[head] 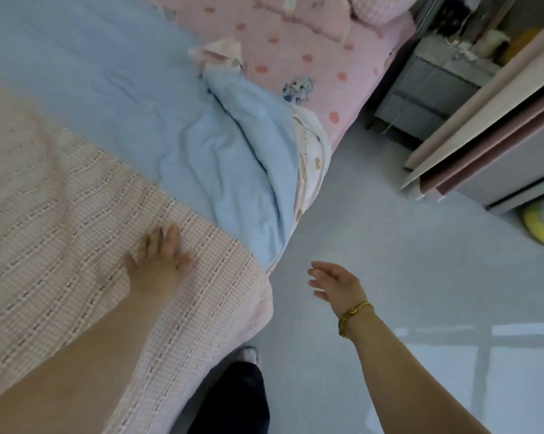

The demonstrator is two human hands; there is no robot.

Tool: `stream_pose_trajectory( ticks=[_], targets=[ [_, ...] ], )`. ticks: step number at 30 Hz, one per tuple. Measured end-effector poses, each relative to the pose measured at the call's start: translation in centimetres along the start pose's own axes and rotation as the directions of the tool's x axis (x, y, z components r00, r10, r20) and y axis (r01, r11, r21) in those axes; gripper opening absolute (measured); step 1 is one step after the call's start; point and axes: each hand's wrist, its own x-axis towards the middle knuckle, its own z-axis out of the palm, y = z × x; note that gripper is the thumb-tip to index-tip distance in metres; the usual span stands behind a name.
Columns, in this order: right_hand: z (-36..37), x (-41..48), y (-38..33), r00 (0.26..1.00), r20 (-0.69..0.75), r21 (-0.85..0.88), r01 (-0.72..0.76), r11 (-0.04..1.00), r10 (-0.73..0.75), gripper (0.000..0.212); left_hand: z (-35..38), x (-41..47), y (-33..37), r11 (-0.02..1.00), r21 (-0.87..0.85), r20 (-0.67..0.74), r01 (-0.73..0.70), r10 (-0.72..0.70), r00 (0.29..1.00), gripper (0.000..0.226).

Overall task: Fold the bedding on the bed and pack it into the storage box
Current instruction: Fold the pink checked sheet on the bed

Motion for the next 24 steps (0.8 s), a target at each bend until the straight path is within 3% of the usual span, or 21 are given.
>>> stream_pose_trajectory(
  ticks=[4,7,13,16,18,22,24],
  targets=[
    [2.5,10.9,-6.5,0.998,0.012,-0.107,0.069,0.992,-0.068,0.027,-1.2,8.1,4.4,0.998,-0.057,0.004,0.030,-0.029,1.000,0.063],
    [3.5,17.6,-10.7,0.990,-0.012,-0.205,0.136,0.969,-0.142,0.033,-0.9,11.7,6.2,0.996,0.058,0.046,0.063,-0.065,0.997,0.067],
    [7.1,30.2,-17.6,0.959,-0.024,-0.436,0.243,0.867,-0.281,0.073,0.0,16.8,6.7,0.990,0.121,0.054,0.079,-0.086,0.995,0.070],
    [9.5,32.2,-18.8,0.947,0.065,-0.622,0.285,0.729,-0.315,0.049,0.4,17.6,6.1,0.991,0.118,0.087,0.070,-0.080,0.993,0.074],
    [9.2,32.5,-19.1,0.919,0.067,-0.608,0.347,0.714,-0.390,0.033,0.4,18.1,5.7,0.993,0.099,0.112,0.070,-0.081,0.990,0.077],
    [2.4,33.7,-18.9,0.864,-0.274,-0.513,0.240,0.824,-0.423,0.031,0.0,18.4,5.8,0.996,0.070,0.067,0.060,-0.065,0.996,0.081],
    [-0.6,34.3,-17.6,0.899,-0.302,-0.579,0.091,0.810,-0.317,0.034,0.1,18.4,5.8,0.997,0.049,-0.011,0.064,-0.064,0.998,0.088]
  ],
)
